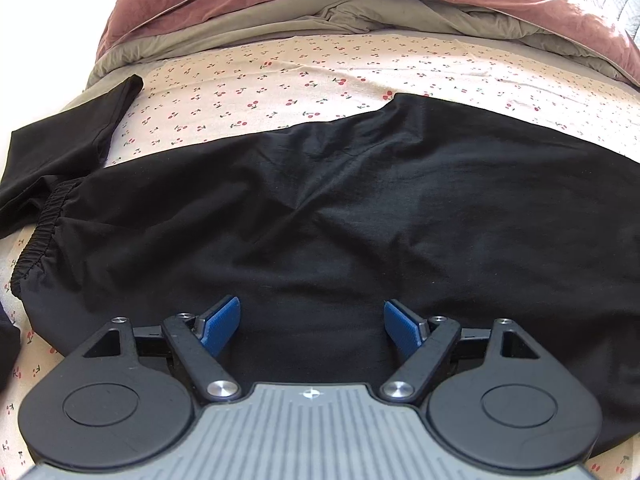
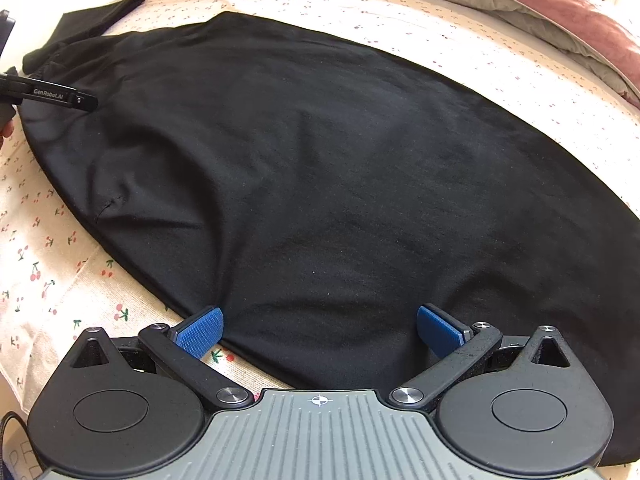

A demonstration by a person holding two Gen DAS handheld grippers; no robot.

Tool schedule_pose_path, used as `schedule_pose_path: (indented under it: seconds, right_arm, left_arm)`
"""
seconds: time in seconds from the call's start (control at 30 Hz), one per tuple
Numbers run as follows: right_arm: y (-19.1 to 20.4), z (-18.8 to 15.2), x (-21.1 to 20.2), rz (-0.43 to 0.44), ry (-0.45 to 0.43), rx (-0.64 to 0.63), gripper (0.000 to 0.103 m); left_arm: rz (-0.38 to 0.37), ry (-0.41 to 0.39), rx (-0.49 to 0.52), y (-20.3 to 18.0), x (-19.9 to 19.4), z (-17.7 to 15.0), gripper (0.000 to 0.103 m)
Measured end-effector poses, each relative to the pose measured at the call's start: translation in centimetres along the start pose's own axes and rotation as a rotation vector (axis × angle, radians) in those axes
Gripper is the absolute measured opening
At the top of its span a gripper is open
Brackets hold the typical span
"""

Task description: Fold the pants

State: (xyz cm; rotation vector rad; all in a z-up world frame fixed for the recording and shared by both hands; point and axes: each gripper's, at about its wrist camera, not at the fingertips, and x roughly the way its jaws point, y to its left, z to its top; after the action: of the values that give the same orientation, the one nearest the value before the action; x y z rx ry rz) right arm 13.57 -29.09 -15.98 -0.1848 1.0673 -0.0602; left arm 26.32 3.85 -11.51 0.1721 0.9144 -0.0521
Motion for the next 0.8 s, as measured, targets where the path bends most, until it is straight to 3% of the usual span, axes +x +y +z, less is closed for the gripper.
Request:
schedule_pose_path:
  seconds: [0.17,0.23,0.3,0.37,0.43,0.53,0.63,0.8]
  right_arm:
    - [-2.2,-0.1,-2.0,0.045,-0.088,0.120,0.103]
    - [-3.0,-0.2,-1.8,0.047,-0.083,0.162,0.103]
    - [-3.3,-0.6,-0.9,0.046,-0.027,0.169,0.103]
    - [-2.3,-1.1,-0.5,0.022,-0.002,0.077,0.103]
    - [-1.5,-1.6,-0.7,0.019,0.017,0.010,0.103]
    - [-1.7,-1.7,-1.1,0.029,0.011,0.019,0.103]
    - [-2.0,-1.2,-1.8,0.035,-0.036,0.054,0.103]
    - [-3.1,-0.5,-1.6,0.027,-0.058,0.136,0.103]
  left_arm:
    - [-0.079,-0.104,0.054,-1.8,-1.9,0.2,0.085]
    - [-0.085,-0.131,0.098,-2.7,-2.4,0.1,0.085]
    - [-0.074,-0.092,0.111,-3.1,-1.8,0.0,0.085]
    - [-0.048,-0.012,0.091,-2.6,-0.3,-0.4,0.086]
    - [-0.069,0.008,0.037,-1.3,0.4,-0.4,0.088]
    - [0.040,-0.011,-0.003,0.9,0.2,0.4,0.086]
    - [0.074,-0.054,-0.088,4.3,0.0,1.7,0.086]
    - [0.183,0.002,-0.243,10.3,2.7,2.7,0.086]
